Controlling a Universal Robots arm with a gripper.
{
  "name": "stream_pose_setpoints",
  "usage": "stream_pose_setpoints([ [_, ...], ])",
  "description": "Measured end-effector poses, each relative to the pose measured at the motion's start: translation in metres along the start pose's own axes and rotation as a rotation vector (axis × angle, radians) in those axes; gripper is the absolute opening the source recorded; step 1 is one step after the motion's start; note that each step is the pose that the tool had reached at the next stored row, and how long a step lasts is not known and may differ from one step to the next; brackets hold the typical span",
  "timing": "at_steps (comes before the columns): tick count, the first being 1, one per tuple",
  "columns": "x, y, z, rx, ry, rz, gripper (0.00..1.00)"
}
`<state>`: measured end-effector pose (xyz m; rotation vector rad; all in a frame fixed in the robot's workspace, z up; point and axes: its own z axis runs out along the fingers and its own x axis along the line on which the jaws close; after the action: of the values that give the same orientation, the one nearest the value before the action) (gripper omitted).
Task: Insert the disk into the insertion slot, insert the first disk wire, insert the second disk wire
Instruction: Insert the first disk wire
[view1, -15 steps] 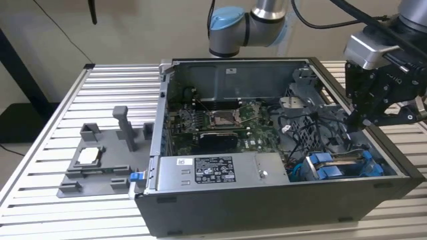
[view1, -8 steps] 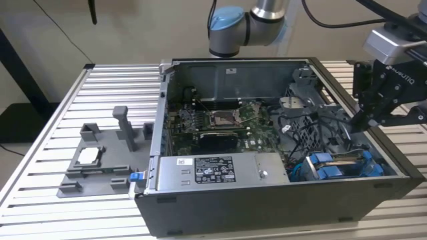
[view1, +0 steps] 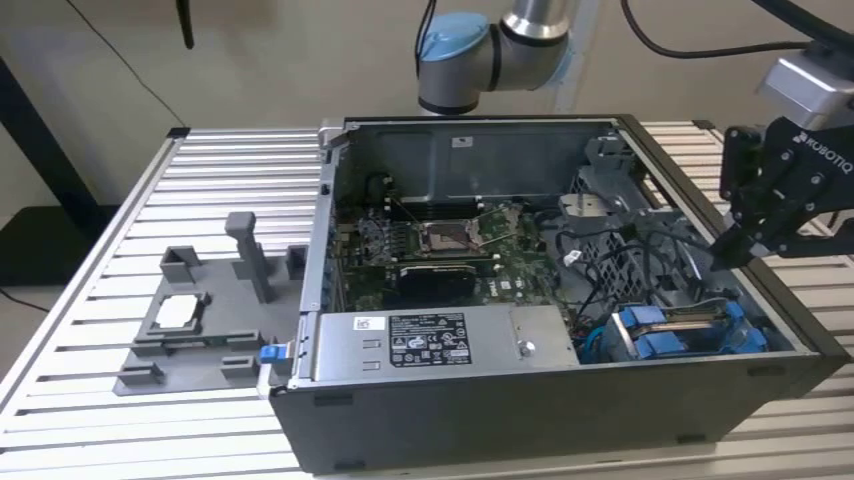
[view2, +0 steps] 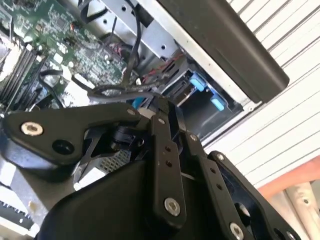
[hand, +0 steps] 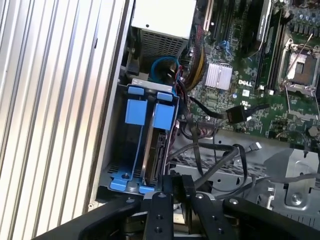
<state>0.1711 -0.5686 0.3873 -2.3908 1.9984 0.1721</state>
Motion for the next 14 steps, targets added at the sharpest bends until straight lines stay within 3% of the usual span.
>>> stream_pose_setpoints([
  [5,0.001,-0.0001,0.0029,0.0059,-0.0105,0.044,0.19],
  [10,0.0014,-0.0003,0.0065,0.013,-0.0154,0.111,0.19],
  [14,0.0046,0.0001,0.0091,0.0155,-0.0167,0.137,0.19],
])
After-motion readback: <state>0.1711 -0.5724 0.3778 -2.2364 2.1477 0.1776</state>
